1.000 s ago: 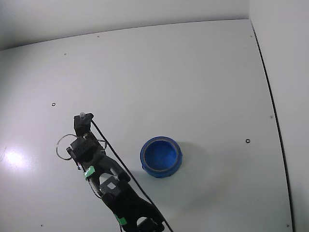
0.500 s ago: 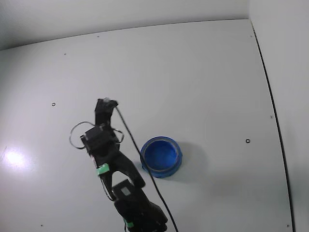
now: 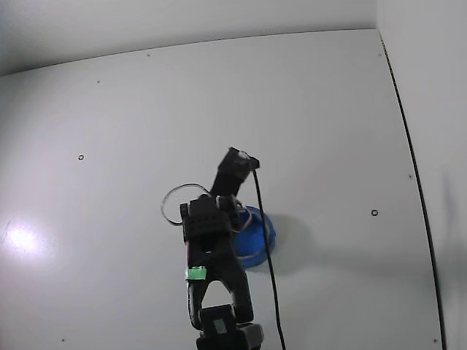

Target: Grasp a block and put it in the bin.

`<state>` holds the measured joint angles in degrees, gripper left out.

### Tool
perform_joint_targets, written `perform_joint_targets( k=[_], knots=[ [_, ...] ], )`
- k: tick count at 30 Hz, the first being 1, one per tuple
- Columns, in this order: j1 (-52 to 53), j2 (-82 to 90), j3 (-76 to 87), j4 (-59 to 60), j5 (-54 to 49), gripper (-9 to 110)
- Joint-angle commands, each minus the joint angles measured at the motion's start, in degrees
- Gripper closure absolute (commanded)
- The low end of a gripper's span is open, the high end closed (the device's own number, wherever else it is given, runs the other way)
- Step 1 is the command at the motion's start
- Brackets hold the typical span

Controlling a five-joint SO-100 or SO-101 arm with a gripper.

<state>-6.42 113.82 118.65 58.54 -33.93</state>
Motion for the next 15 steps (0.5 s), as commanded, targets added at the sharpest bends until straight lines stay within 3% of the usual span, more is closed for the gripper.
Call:
perform_joint_targets(
  k=[1,15],
  knots=[
    [4.3,4.2,-0.2,-1.0,0.0,101],
    [6.9,4.5,0.0,-1.1,0.0,100]
  ],
)
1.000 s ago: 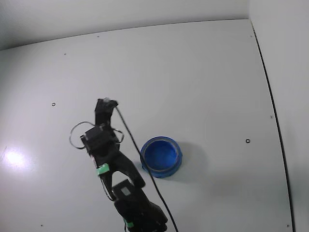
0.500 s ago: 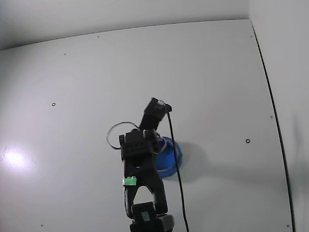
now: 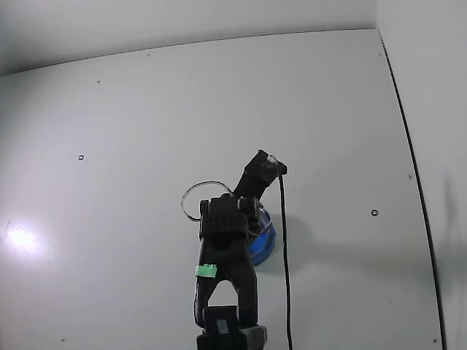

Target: Grasp a block and put it in the bin.

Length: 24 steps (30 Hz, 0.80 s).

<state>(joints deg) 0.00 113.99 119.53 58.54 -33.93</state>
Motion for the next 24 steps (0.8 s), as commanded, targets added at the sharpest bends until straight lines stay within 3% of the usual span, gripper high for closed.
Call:
perform_joint_targets(
  k=[1,11,16,24],
  knots=[
    [0.6,4.6,-0.9,-1.1,0.1,100],
    [0.8,5.0,-1.1,-1.0,1.0,78],
    [0.9,7.6,-1.1,-0.8,1.1,81],
    [0.9,27.4,-0.1,0.0,1.2,93]
  ],
)
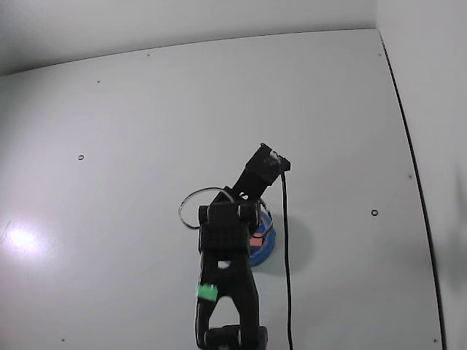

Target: Grasp a block and put it in the bin.

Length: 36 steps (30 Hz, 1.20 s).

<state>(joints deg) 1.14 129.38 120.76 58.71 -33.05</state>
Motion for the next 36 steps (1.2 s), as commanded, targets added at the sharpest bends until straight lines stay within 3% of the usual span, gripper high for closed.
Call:
perform_joint_targets(
  k=[1,7,16,23,31,36],
  knots=[
    [-0.3,14.6,-1.3,-0.2,0.4,95],
    [-0.3,29.4,2.7,0.0,1.3,102],
    [-0.2,65.3,23.3,0.0,12.8,101],
    [-0.3,57.3,34.2,0.0,23.7,101],
    [-1.1,60.1,46.8,0.0,40.2,101],
    [-1.2,59.9,53.4,-0.1,41.7,102]
  ],
)
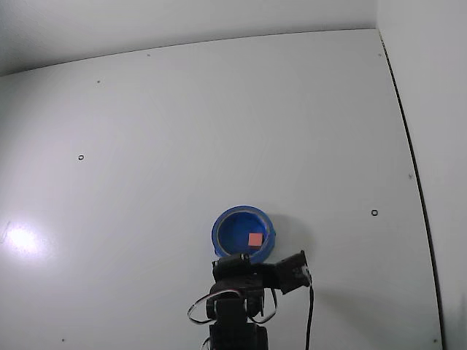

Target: Grasp a block and put it in the bin.

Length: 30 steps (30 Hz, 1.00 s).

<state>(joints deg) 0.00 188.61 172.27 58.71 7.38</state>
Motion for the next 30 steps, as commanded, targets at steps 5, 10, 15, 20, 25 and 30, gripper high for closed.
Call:
perform_joint_targets(
  k=[5,10,15,20,25,30],
  knots=[
    [-0.1,0.3,4.7,-0.1,1.3,102],
    [-0.1,0.4,4.7,-0.1,1.3,102],
    [-0.1,0.1,4.7,-0.1,1.3,102],
    [-0.1,0.0,4.7,-0.1,1.3,102],
    [-0.1,0.0,4.7,-0.1,1.3,102],
    [-0.1,0.6,4.7,-0.1,1.8,101]
  ],
)
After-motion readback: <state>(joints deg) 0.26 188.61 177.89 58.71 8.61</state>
